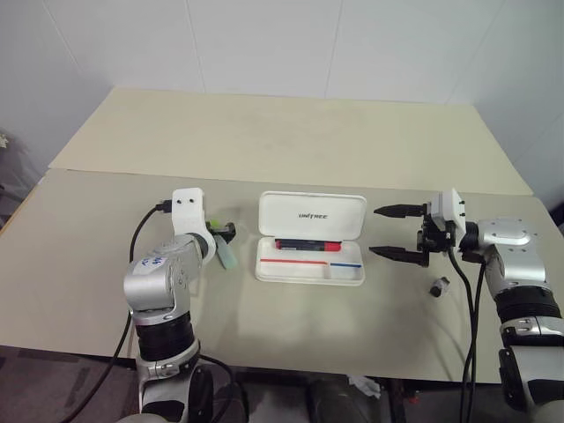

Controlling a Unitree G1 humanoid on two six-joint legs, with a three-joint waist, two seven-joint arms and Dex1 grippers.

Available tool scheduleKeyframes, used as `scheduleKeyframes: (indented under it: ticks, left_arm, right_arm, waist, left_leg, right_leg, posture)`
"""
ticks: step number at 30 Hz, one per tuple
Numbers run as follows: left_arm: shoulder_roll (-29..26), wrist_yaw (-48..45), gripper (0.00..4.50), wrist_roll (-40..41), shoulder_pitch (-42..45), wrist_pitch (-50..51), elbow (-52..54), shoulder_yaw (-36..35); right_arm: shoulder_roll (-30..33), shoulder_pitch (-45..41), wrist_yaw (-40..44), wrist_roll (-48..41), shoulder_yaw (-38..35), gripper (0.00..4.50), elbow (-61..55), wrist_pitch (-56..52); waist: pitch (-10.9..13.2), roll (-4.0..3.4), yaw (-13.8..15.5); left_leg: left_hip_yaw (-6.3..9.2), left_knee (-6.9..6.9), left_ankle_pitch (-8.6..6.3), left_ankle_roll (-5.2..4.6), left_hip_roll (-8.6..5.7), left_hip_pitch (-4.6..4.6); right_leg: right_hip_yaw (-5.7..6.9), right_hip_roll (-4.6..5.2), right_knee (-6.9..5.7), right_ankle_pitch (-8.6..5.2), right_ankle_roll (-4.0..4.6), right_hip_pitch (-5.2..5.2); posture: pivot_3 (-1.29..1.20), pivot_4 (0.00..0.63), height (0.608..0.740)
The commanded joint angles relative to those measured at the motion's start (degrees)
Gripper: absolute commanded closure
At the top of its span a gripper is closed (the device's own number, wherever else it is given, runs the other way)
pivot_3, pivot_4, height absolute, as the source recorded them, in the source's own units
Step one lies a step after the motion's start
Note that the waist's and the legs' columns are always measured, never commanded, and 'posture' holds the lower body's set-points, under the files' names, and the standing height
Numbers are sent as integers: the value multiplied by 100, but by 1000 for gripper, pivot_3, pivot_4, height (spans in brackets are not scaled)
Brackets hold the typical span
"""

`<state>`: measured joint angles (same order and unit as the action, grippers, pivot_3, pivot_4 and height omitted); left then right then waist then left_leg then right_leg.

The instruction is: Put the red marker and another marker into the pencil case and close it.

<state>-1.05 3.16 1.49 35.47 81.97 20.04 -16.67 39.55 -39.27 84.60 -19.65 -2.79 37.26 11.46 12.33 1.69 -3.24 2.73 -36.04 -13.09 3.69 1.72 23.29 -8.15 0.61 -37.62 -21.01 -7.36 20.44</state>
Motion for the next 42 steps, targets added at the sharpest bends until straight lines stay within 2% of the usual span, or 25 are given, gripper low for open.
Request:
scheduleKeyframes:
  ticks: [1, 6, 9, 15, 18, 26, 31, 37, 40, 42]
  left_arm:
    - [17, 127, 12, -60, 149, 159, -39, -86]
    - [-10, 166, 12, -42, 234, 345, -193, -131]
    - [6, 227, 573, -68, 289, 451, -239, -202]
    - [-45, 254, 2545, -54, 282, 293, -309, -175]
    - [-81, 253, 3364, -34, 299, 152, -328, -140]
    - [-583, -85, 3379, 135, 416, -1, -138, 66]
    - [-1653, -909, 3379, 514, 507, -123, 175, 316]
    - [-3005, -2322, 3379, 1210, 505, -905, 535, 589]
    - [-3335, -2960, 3379, 1773, 770, -789, 544, 539]
    - [-3353, -3201, 3379, 2105, 1010, -669, 520, 473]
  right_arm:
    - [56, -68, 7, -24, -147, 0, -47, 106]
    - [31, -123, -18, 16, -133, 0, 6, 139]
    - [17, -152, -24, 32, -126, 0, 44, 164]
    - [-8, -217, -36, 64, -117, 0, 130, 226]
    - [-8, -238, -36, 75, -121, 0, 160, 250]
    - [19, -274, -25, 99, -153, 0, 270, 342]
    - [47, -243, -39, 90, -180, 0, 270, 360]
    - [107, -235, -10, 64, -234, 0, 323, 390]
    - [151, -242, 67, -10, -306, 0, 391, 401]
    - [159, -235, 131, -111, -385, 0, 391, 345]
  waist:
    - [0, 0, -7]
    - [0, 0, -6]
    - [0, -1, -8]
    - [0, 0, -15]
    - [0, -1, -16]
    - [0, 0, -17]
    - [1, 0, -19]
    - [1, -1, -19]
    - [2, -1, -3]
    - [4, 1, 11]
  left_leg:
    - [0, 0, 0, 0, 0, 0]
    - [-1, 0, 0, 2, 0, -1]
    - [-1, -1, 0, 3, 0, -1]
    - [-2, -1, 1, 4, 0, -2]
    - [-2, 2, 2, 7, 2, -5]
    - [-1, 2, 3, 8, 2, -3]
    - [-2, 8, 3, 10, 3, 1]
    - [-2, 15, 2, 12, 5, 1]
    - [-4, 18, 1, 11, 4, 0]
    - [-2, 18, 1, 10, 4, 2]
  right_leg:
    - [0, 0, 0, 0, 0, 0]
    - [0, -1, 0, 0, -1, 0]
    - [0, -1, -1, 1, -1, -1]
    - [-1, -1, 0, 1, -3, -1]
    - [-1, -4, -1, 1, -3, -1]
    - [-2, -4, 0, 4, -7, 0]
    - [-2, -3, 7, 4, -7, 3]
    - [0, -1, 14, 4, -7, 4]
    - [0, 1, 17, 4, -6, 3]
    - [2, 1, 18, 4, -6, 3]
  posture:
    - [0, 150, 740]
    - [0, 150, 740]
    - [0, 150, 740]
    - [0, 150, 740]
    - [0, 150, 740]
    - [0, 150, 740]
    - [0, 150, 740]
    - [0, 150, 740]
    - [0, 150, 740]
    - [0, 150, 740]
